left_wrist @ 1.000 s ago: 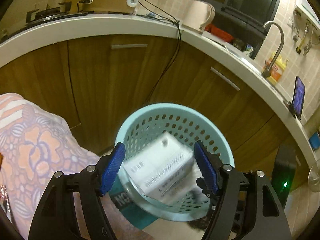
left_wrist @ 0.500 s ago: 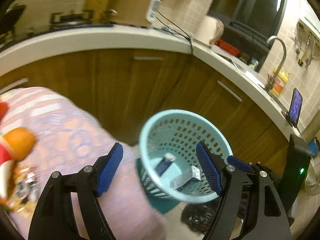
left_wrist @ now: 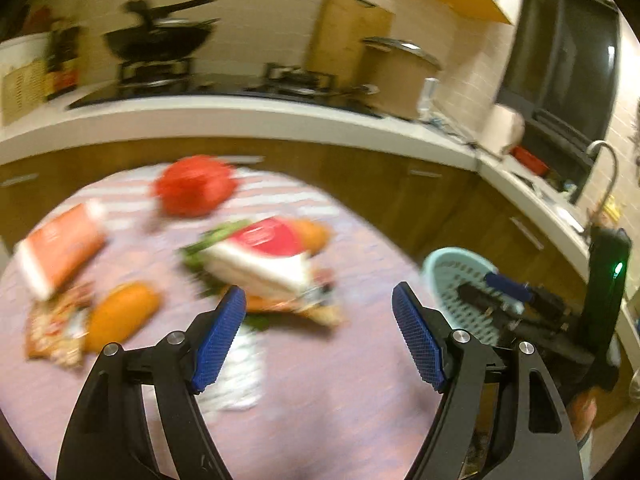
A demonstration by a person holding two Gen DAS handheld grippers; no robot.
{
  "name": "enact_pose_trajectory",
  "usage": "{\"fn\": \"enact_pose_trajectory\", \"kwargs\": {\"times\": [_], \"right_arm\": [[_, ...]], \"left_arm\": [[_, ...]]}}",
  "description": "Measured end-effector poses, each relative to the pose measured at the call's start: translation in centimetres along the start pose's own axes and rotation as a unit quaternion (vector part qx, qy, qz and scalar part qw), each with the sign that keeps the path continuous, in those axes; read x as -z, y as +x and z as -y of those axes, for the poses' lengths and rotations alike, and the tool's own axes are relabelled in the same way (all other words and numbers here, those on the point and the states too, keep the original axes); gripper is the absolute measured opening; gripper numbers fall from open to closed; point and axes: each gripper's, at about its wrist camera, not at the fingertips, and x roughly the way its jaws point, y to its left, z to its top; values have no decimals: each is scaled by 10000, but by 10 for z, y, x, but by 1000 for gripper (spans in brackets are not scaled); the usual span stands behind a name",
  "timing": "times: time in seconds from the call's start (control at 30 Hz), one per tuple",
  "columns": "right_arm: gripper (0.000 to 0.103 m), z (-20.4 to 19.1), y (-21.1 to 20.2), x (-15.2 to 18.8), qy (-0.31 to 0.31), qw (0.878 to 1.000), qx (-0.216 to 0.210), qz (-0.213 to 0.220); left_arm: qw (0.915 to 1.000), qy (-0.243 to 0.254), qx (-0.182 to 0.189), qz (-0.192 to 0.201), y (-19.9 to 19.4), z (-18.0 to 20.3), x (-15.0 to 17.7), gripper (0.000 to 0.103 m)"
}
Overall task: Collect trash
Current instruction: 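Grasp the white polka-dot paper with the left tool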
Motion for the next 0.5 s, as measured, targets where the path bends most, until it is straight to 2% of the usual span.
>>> {"fn": "enact_pose_trajectory", "kwargs": {"times": [0.17,0.3,0.5], "right_arm": [[60,-52,16,-8,-356,9988,-315,-94],[60,-81,32,-12,-541,9972,-456,-237],[60,-99,50,-9,-692,9955,-505,-401]], "left_arm": [[9989,-172,-329,-300,-6,-50,24,76],[9969,-276,-265,-682,12,-74,35,77],[9946,-175,-213,-1003,33,-82,46,77]]}}
